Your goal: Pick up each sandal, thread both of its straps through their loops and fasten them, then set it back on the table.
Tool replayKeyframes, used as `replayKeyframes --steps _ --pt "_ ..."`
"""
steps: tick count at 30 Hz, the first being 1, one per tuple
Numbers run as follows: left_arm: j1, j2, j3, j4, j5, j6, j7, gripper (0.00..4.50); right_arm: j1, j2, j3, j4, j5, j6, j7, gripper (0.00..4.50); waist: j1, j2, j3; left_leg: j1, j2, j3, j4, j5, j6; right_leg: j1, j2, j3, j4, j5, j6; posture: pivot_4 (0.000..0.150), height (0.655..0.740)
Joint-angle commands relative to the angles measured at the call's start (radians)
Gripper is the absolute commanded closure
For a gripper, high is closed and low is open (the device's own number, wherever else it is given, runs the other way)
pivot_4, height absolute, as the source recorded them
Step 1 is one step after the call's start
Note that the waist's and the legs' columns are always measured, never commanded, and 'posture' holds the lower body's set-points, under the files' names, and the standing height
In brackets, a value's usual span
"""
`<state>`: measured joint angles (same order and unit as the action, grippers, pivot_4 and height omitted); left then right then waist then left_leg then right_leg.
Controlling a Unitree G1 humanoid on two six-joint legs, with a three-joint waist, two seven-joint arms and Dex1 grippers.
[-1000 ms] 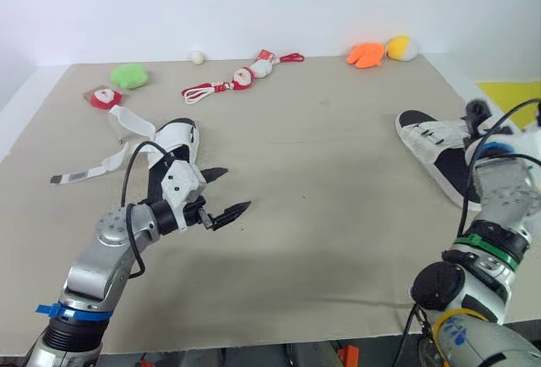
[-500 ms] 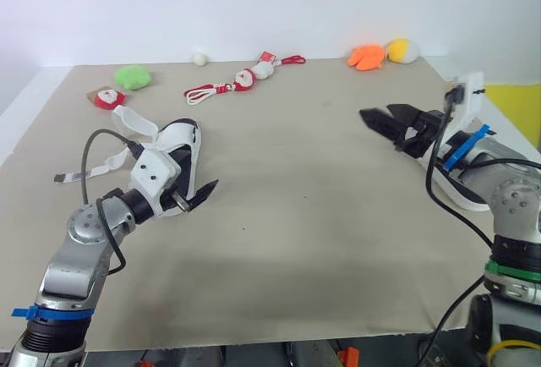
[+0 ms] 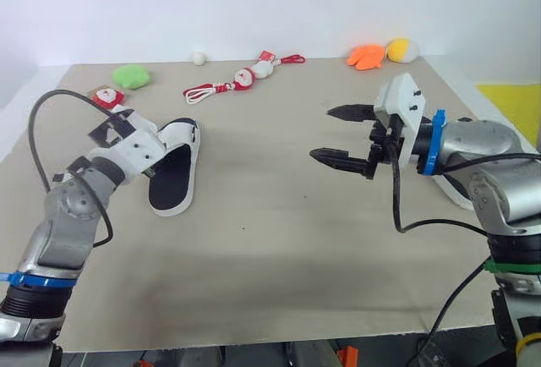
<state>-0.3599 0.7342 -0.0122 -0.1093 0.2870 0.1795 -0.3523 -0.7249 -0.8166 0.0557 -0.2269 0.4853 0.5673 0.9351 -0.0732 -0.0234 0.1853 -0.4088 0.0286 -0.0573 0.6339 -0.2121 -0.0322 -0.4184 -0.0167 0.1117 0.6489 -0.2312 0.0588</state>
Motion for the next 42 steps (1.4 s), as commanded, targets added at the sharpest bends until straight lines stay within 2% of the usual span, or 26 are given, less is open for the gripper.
replayKeyframes --steps 1,9,20,23,30,31,33,37,42 --pt "-0.03 -0.005 -0.053 0.063 0.075 -0.02 0.014 0.0 -0.031 0.014 0.0 -0.037 -0.008 -0.015 0.019 0.03 0.001 -0.001 0.0 0.0 0.0 0.0 0.0 0.0 0.0 0.0 0.0 0.0 0.0 0.0 0.0 0.15 0.74" --pt "-0.043 -0.041 -0.093 0.13 0.113 -0.025 0.013 0.0 -0.044 0.031 -0.013 -0.042 -0.019 -0.01 0.014 0.03 0.003 -0.001 0.0 0.0 0.0 0.0 0.0 0.0 0.0 0.0 0.0 0.0 0.0 0.0 -0.001 0.15 0.74" --pt "-0.209 -0.107 -0.206 0.377 0.212 -0.122 0.061 0.0 -0.049 0.062 -0.025 -0.061 -0.007 0.016 -0.016 0.03 0.018 -0.001 0.0 0.001 -0.001 -0.001 0.002 0.001 -0.001 0.001 0.0 -0.001 0.002 0.002 0.0 0.15 0.74" --pt "-0.22 -0.108 -0.211 0.392 0.217 -0.137 0.062 0.65 -0.045 0.063 -0.03 -0.071 -0.005 0.025 -0.024 0.0 0.019 -0.001 0.0 0.001 0.0 -0.001 0.002 0.001 -0.001 0.001 0.0 -0.001 0.002 0.002 0.0 0.15 0.74" --pt "-0.252 -0.109 -0.203 0.454 0.186 -0.211 0.052 4.08 -0.047 0.087 -0.048 -0.073 0.025 0.054 -0.039 0.0 0.026 0.0 0.0 0.001 0.0 -0.001 0.002 0.001 -0.001 0.001 0.0 -0.001 0.002 0.002 0.0 0.15 0.74" --pt "-0.258 -0.11 -0.197 0.466 0.173 -0.228 0.046 4.46 -0.049 0.093 -0.058 -0.072 0.044 0.066 -0.039 0.0 0.026 0.0 -0.001 0.001 0.0 -0.001 0.002 0.002 -0.001 0.001 0.0 -0.001 0.003 0.002 0.0 0.15 0.74" --pt "-0.269 -0.11 -0.186 0.484 0.147 -0.279 0.04 4.49 -0.054 0.103 -0.081 -0.072 0.085 0.094 -0.039 0.0 0.028 0.0 -0.001 0.001 -0.001 -0.001 0.002 0.002 -0.002 0.002 0.0 -0.001 0.003 0.002 0.0 0.15 0.74" --pt "-0.309 -0.081 -0.181 0.481 0.053 -0.514 -0.051 4.49 -0.068 0.113 -0.178 -0.054 0.268 0.218 -0.014 0.0 0.029 0.0 0.0 0.0 -0.001 -0.001 0.003 0.003 -0.003 0.001 -0.001 -0.001 0.003 0.004 -0.002 0.15 0.74" --pt "-0.373 -0.043 -0.202 0.523 -0.117 -0.829 -0.279 4.49 -0.033 0.041 -0.221 -0.042 0.375 0.296 0.088 0.0 0.028 -0.001 0.0 -0.004 -0.002 -0.001 0.003 0.003 -0.004 -0.001 -0.002 -0.002 0.002 0.006 -0.005 0.15 0.74"
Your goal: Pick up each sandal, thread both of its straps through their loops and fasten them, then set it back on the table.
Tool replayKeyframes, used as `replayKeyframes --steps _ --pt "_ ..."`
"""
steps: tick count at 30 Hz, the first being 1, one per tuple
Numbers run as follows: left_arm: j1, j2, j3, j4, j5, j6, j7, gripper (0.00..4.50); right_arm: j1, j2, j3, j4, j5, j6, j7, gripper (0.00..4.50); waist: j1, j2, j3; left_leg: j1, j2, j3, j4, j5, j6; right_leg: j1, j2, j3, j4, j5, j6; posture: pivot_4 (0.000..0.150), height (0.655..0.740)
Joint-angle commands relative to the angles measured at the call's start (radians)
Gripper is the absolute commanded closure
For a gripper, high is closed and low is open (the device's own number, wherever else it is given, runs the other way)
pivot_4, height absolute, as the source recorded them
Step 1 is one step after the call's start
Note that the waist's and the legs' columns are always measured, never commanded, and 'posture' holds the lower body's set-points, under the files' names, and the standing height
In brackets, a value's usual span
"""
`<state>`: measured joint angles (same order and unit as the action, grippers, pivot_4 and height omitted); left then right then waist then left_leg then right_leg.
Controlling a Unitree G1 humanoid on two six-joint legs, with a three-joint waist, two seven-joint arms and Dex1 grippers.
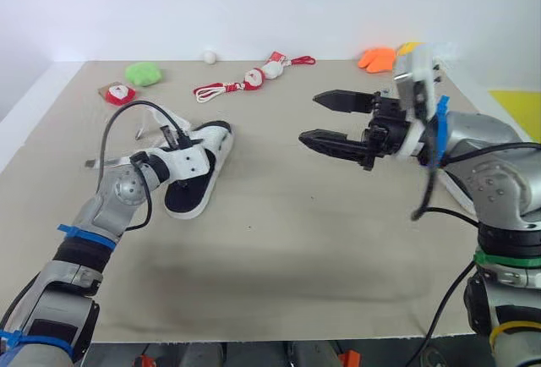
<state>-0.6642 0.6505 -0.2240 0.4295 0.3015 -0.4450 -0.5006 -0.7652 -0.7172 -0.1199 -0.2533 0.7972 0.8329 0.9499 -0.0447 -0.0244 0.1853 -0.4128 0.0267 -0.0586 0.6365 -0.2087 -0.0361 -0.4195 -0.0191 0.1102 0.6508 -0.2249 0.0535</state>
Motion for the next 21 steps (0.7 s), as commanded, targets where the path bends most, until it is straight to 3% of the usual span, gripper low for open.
replayKeyframes --steps 1,4,10,17,21 --pt "-0.071 0.057 -0.018 -0.018 -0.178 -0.288 -0.209 4.49 0.027 -0.09 -0.04 -0.014 0.059 0.027 0.113 0.0 0.0 0.0 0.0 -0.001 0.0 0.0 0.0 0.0 0.0 -0.001 0.0 0.0 0.0 0.0 0.0 0.15 0.74" --pt "-0.084 0.099 -0.094 0.003 -0.225 -0.519 -0.337 4.49 0.065 -0.157 -0.015 -0.004 0.032 0.005 0.188 0.0 -0.002 0.001 0.0 -0.002 0.0 0.0 -0.001 0.0 0.0 -0.002 -0.001 0.0 0.0 0.0 0.0 0.15 0.74" --pt "-0.137 0.138 -0.239 0.101 -0.257 -0.878 -0.428 4.49 0.111 -0.203 0.011 0.005 -0.004 -0.027 0.259 0.0 -0.003 0.001 0.0 -0.002 0.001 0.001 0.0 0.0 0.0 -0.003 0.001 0.0 0.0 -0.001 0.001 0.15 0.74" --pt "-0.167 0.149 -0.38 0.137 -0.307 -1.107 -0.35 4.49 0.202 -0.224 0.036 -0.047 -0.026 -0.043 0.292 0.0 -0.002 0.001 0.0 -0.002 0.001 0.001 0.003 0.001 0.0 -0.002 0.001 0.001 0.0 -0.001 0.008 0.15 0.74" --pt "-0.175 0.15 -0.407 0.149 -0.319 -1.134 -0.295 4.49 0.247 -0.223 0.055 -0.079 -0.043 -0.053 0.292 0.0 -0.002 0.001 0.0 -0.002 0.001 0.001 0.003 0.001 0.0 -0.002 0.001 0.001 0.0 0.0 0.008 0.15 0.74"
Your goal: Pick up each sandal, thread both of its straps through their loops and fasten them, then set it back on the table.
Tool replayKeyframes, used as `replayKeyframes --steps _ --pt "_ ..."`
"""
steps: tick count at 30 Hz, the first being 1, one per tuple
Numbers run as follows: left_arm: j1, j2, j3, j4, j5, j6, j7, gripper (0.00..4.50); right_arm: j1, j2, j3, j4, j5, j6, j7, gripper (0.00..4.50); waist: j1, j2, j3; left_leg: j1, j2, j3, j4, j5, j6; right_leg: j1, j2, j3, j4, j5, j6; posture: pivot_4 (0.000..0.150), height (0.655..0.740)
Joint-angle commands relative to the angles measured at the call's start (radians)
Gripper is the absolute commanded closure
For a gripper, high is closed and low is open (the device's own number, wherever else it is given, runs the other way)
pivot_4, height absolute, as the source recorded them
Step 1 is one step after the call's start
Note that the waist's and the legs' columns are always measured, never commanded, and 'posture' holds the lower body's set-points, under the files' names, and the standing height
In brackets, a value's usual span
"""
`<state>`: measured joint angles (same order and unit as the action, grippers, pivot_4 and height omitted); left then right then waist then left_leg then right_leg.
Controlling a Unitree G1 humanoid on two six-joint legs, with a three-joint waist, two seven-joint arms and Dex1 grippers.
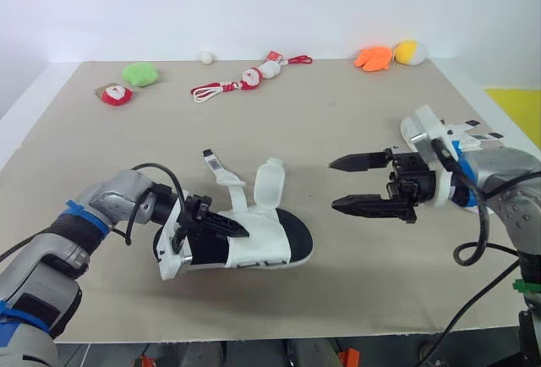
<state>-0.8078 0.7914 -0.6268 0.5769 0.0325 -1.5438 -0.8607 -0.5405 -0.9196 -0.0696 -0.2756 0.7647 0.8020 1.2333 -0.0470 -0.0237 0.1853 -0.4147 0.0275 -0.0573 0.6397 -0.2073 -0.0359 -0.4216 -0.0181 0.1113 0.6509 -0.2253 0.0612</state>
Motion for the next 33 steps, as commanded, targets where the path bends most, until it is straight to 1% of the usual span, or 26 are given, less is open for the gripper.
replayKeyframes --steps 1,3,7,13,18,19,20,22,23,25,26,27,28,29,30,31,33 --pt "-0.036 0.01 -0.009 0.005 -0.038 -0.039 0.069 4.49 0.03 -0.02 0.008 -0.063 -0.013 -0.022 0.009 0.0 0.0 0.0 0.0 0.0 0.0 0.0 0.0 0.0 0.0 0.0 0.0 0.0 0.0 0.0 0.0 0.15 0.74" --pt "-0.033 0.006 -0.019 0.016 -0.024 -0.031 0.079 4.49 0.058 -0.025 0.028 -0.085 -0.033 -0.032 0.011 0.0 0.0 0.0 0.0 0.0 0.0 0.0 0.0 0.001 0.0 0.0 0.0 0.0 0.0 0.001 0.0 0.15 0.74" --pt "-0.018 0.002 -0.046 0.02 -0.01 -0.008 0.094 4.49 0.133 -0.023 0.091 -0.103 -0.138 -0.115 -0.005 0.0 0.001 0.0 0.0 0.0 0.0 0.0 0.001 0.001 0.0 0.001 0.0 0.0 0.0 0.001 0.001 0.15 0.74" --pt "0.002 -0.001 -0.054 0.037 0.033 -0.014 0.106 4.49 0.142 0.007 0.082 -0.111 -0.125 -0.115 -0.03 0.0 0.0 0.0 0.0 0.001 0.0 0.0 0.001 0.002 0.0 0.001 0.001 0.0 0.0 0.002 0.001 0.15 0.74" --pt "0.01 0.008 -0.054 0.038 0.039 0.028 0.114 4.49 0.14 0.008 0.075 -0.116 -0.109 -0.106 -0.034 0.0 0.001 0.0 0.0 0.001 0.0 0.0 0.001 0.002 0.0 0.001 0.001 0.0 0.0 0.002 0.001 0.15 0.74" --pt "0.01 0.01 -0.055 0.036 0.034 0.032 0.116 3.79 0.143 0.006 0.074 -0.117 -0.105 -0.105 -0.034 0.0 0.001 0.0 0.0 0.001 0.0 0.0 0.001 0.002 0.0 0.001 0.001 0.0 0.0 0.002 0.001 0.15 0.74" --pt "0.01 0.014 -0.059 0.032 0.027 0.042 0.115 3.5 0.147 0.003 0.073 -0.119 -0.101 -0.104 -0.033 0.0 0.001 0.0 0.0 0.001 0.0 0.0 0.001 0.002 0.0 0.001 0.001 0.0 0.0 0.002 0.001 0.15 0.74" --pt "0.01 0.023 -0.067 0.019 0.01 0.055 0.113 2.66 0.157 -0.004 0.074 -0.123 -0.1 -0.106 -0.029 0.0 0.0 0.0 0.0 0.001 0.0 0.0 0.001 0.002 0.0 0.001 0.001 0.0 0.0 0.002 0.001 0.15 0.74" --pt "0.011 0.031 -0.075 0.007 -0.005 0.067 0.11 2.05 0.16 -0.006 0.075 -0.124 -0.1 -0.106 -0.027 0.0 0.0 0.0 0.0 0.001 0.0 0.0 0.001 0.002 0.0 0.002 0.001 0.0 0.0 0.002 0.001 0.15 0.74" --pt "0.017 0.061 -0.097 -0.04 -0.058 0.114 0.091 1.21 0.164 -0.007 0.078 -0.122 -0.102 -0.108 -0.023 0.0 0.0 0.0 0.0 0.001 0.0 0.0 0.001 0.002 0.0 0.002 0.001 0.0 0.0 0.002 0.001 0.15 0.74" --pt "0.023 0.076 -0.102 -0.065 -0.08 0.138 0.081 0.72 0.166 -0.008 0.081 -0.121 -0.106 -0.111 -0.022 0.0 0.0 0.0 0.0 0.001 0.0 0.0 0.001 0.002 0.0 0.002 0.001 0.0 0.0 0.002 0.001 0.15 0.74" --pt "0.039 0.103 -0.107 -0.111 -0.132 0.19 0.061 0.16 0.164 0.0 0.084 -0.118 -0.112 -0.114 -0.031 0.0 -0.001 0.0 0.0 0.001 0.0 0.0 0.001 0.002 0.0 0.002 0.001 0.0 0.0 0.002 0.001 0.15 0.74" --pt "0.068 0.144 -0.108 -0.183 -0.221 0.277 0.03 0.03 0.161 0.011 0.087 -0.117 -0.12 -0.121 -0.044 0.0 -0.001 0.0 0.0 0.001 0.0 0.0 0.001 0.002 0.0 0.001 0.001 0.0 0.0 0.002 0.001 0.15 0.74" --pt "0.103 0.184 -0.098 -0.261 -0.311 0.379 0.002 0.03 0.158 0.023 0.092 -0.117 -0.129 -0.125 -0.061 0.0 -0.003 0.0 0.0 0.002 0.0 0.0 0.001 0.002 0.0 0.002 0.001 0.0 0.0 0.002 0.001 0.15 0.74" --pt "0.129 0.211 -0.085 -0.318 -0.372 0.455 -0.021 0.0 0.157 0.029 0.094 -0.118 -0.135 -0.128 -0.072 0.53 -0.005 0.0 0.0 0.002 0.001 0.0 0.001 0.002 0.0 0.001 0.001 0.0 0.001 0.002 0.001 0.15 0.74" --pt "0.161 0.246 -0.067 -0.387 -0.43 0.533 -0.046 0.0 0.161 0.035 0.098 -0.119 -0.146 -0.137 -0.081 0.79 -0.007 0.0 0.0 0.002 0.002 0.0 0.001 0.002 0.0 0.001 0.001 0.0 0.001 0.002 0.001 0.15 0.74" --pt "0.248 0.337 -0.012 -0.527 -0.549 0.719 -0.082 0.0 0.182 0.035 0.113 -0.127 -0.178 -0.162 -0.086 1.71 -0.006 0.0 0.0 0.003 0.002 0.0 0.001 0.002 0.0 0.001 0.002 0.0 0.003 0.001 0.0 0.15 0.74"
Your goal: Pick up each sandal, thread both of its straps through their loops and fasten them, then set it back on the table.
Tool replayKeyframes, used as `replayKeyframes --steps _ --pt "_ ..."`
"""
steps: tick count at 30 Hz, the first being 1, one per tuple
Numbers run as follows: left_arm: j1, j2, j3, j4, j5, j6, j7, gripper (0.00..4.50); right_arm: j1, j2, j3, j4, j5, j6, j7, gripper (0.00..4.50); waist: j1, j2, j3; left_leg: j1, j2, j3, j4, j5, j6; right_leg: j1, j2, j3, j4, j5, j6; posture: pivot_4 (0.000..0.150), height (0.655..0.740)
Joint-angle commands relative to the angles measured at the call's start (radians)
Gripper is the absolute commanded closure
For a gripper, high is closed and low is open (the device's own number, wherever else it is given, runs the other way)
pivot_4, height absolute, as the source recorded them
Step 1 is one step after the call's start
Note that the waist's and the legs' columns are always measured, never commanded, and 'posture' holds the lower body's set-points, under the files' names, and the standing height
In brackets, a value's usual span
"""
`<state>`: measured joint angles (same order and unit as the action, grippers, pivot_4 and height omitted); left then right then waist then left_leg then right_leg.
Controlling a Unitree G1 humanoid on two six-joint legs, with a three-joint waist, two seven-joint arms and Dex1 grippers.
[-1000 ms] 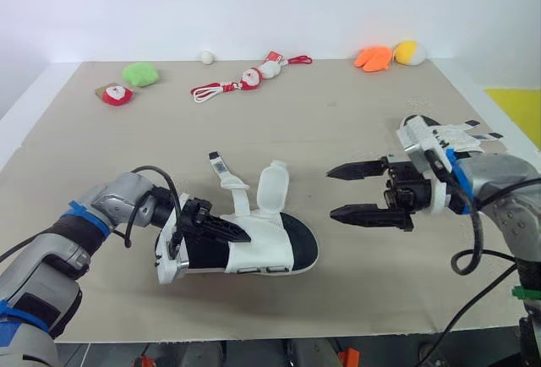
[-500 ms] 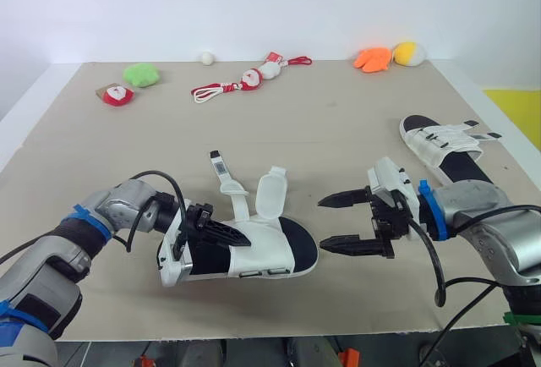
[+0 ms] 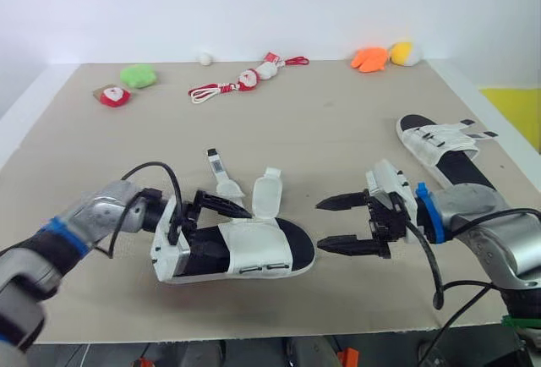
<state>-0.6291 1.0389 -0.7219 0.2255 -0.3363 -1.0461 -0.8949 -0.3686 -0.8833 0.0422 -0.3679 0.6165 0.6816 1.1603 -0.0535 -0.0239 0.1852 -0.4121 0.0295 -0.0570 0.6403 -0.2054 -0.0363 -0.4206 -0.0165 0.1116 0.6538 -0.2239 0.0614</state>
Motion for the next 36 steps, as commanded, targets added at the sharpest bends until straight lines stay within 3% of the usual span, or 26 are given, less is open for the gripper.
replayKeyframes --steps 1,4,5,6,7,9,13,18,22,29,36 --pt "0.125 0.156 0.117 -0.258 -0.282 0.36 -0.051 0.0 0.022 0.004 0.01 -0.041 -0.044 -0.054 -0.02 2.18 0.002 -0.001 0.0 0.001 0.0 0.0 0.0 0.0 0.0 0.0 0.0 0.0 0.001 0.0 0.0 0.15 0.74" --pt "0.238 0.314 0.213 -0.454 -0.579 0.743 -0.072 0.0 0.044 0.024 0.035 -0.056 -0.073 -0.075 -0.037 3.2 0.002 -0.001 0.001 0.004 0.002 0.0 0.0 0.0 0.0 0.002 0.001 0.0 0.003 -0.002 -0.003 0.15 0.74" --pt "0.25 0.354 0.243 -0.497 -0.688 0.872 -0.094 0.0 0.048 0.031 0.051 -0.055 -0.09 -0.088 -0.044 3.2 0.002 -0.002 0.001 0.005 0.002 0.0 -0.001 0.0 0.0 0.002 0.002 -0.001 0.004 -0.002 -0.003 0.15 0.74" --pt "0.248 0.369 0.287 -0.52 -0.801 0.99 -0.098 0.0 0.052 0.04 0.069 -0.053 -0.109 -0.103 -0.049 3.67 0.003 -0.002 0.001 0.005 0.002 0.0 -0.001 0.0 0.0 0.002 0.002 0.0 0.005 -0.003 -0.004 0.15 0.74" --pt "0.234 0.36 0.335 -0.529 -0.905 1.098 -0.081 0.0 0.055 0.052 0.085 -0.05 -0.123 -0.112 -0.055 4.18 0.004 -0.002 0.001 0.006 0.002 0.0 0.0 0.0 0.0 0.002 0.002 -0.001 0.006 -0.005 -0.008 0.15 0.74" --pt "0.184 0.296 0.41 -0.517 -1.048 1.255 -0.027 0.0 0.058 0.079 0.118 -0.038 -0.151 -0.129 -0.069 4.44 0.008 -0.002 0.002 0.007 0.002 0.001 0.0 0.001 0.002 0.003 0.001 -0.001 0.006 -0.006 -0.009 0.15 0.74" --pt "0.13 0.12 0.521 -0.486 -1.202 1.46 0.116 0.0 0.057 0.119 0.156 -0.017 -0.175 -0.132 -0.084 4.44 0.005 -0.002 0.002 0.007 0.002 0.001 0.0 0.003 0.003 0.003 0.002 -0.001 0.007 -0.006 -0.009 0.15 0.74" --pt "0.158 -0.102 0.597 -0.468 -1.215 1.576 0.245 0.0 0.061 0.147 0.2 0.021 -0.233 -0.168 -0.093 4.44 0.002 -0.003 0.002 0.006 0.001 0.0 -0.001 0.003 0.002 0.003 0.002 -0.001 0.008 -0.005 -0.006 0.15 0.74" --pt "0.175 -0.186 0.621 -0.455 -1.14 1.654 0.284 0.0 0.053 0.169 0.201 0.026 -0.23 -0.159 -0.091 4.44 0.002 -0.003 0.002 0.006 0.002 -0.001 -0.001 0.003 0.002 0.002 0.003 -0.001 0.009 -0.005 -0.006 0.15 0.74" --pt "0.261 -0.203 0.732 -0.434 -1.034 1.741 0.282 0.0 0.056 0.171 0.261 0.041 -0.275 -0.144 -0.08 4.44 0.001 -0.004 0.001 0.007 0.002 -0.001 -0.002 0.003 0.002 0.002 0.004 -0.001 0.009 -0.007 -0.01 0.15 0.74" --pt "0.35 -0.208 0.882 -0.414 -1.145 1.906 0.317 0.0 0.041 0.175 0.317 0.098 -0.373 -0.163 -0.107 4.44 0.0 -0.01 -0.003 0.011 0.003 -0.001 -0.002 0.003 0.002 0.004 0.004 -0.001 0.01 -0.008 -0.012 0.15 0.74"
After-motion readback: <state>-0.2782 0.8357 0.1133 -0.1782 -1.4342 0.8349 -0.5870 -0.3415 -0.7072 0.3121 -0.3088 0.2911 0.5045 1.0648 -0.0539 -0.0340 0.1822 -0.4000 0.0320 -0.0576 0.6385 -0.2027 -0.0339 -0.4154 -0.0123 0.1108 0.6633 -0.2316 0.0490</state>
